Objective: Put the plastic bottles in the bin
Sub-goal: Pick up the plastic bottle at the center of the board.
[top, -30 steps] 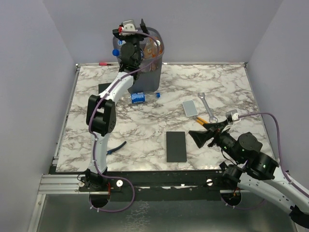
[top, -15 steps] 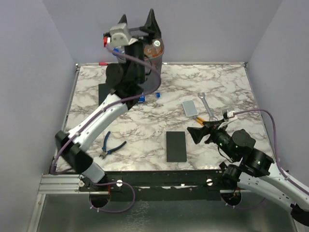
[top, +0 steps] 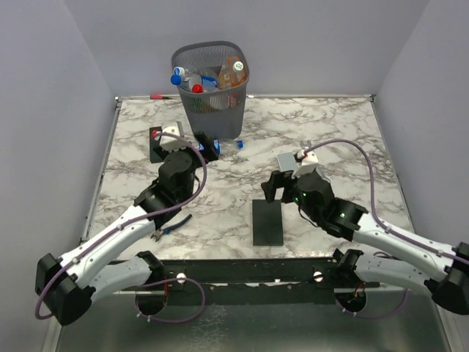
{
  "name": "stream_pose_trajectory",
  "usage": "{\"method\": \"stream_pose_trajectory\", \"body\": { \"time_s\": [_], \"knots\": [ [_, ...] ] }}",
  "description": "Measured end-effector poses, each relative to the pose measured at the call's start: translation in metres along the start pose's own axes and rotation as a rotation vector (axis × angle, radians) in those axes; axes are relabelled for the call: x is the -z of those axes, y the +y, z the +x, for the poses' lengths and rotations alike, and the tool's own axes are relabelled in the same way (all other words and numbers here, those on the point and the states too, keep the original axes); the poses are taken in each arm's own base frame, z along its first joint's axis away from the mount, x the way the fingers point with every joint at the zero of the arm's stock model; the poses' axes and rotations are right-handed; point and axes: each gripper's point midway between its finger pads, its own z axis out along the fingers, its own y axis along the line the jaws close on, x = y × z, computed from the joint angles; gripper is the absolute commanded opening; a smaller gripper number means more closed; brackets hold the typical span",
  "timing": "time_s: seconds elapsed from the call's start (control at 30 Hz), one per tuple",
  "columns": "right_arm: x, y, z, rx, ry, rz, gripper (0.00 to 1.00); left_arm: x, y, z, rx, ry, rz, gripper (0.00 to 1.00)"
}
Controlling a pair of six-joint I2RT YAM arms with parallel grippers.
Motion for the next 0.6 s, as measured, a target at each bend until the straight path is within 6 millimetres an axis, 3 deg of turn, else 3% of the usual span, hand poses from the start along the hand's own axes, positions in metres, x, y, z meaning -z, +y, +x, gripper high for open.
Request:
{"method": "stream_pose_trajectory", "body": {
  "time_s": [0.1, 0.27, 0.43, 0.6],
  "knots": [
    [-0.029, 0.005, 0.001, -0.031, 0.033, 0.017, 1.0, 0.026, 0.033, 0.022, 0.004, 0.052, -0.027, 0.99],
    [-0.102, -0.001, -0.011, -0.222, 0.052, 0.053, 1.0, 0.063, 0.063, 0.015, 0.065, 0.017, -0.011, 0.99],
    [-0.163, -0.018, 0.016, -0.46, 0.109, 0.116, 1.0, 0.084, 0.079, 0.008, 0.114, -0.033, 0.014, 0.99],
    [-0.21, -0.016, 0.032, -0.644, 0.112, 0.153, 1.0, 0.089, 0.095, 0.031, 0.081, 0.006, -0.006, 0.99]
  ]
}}
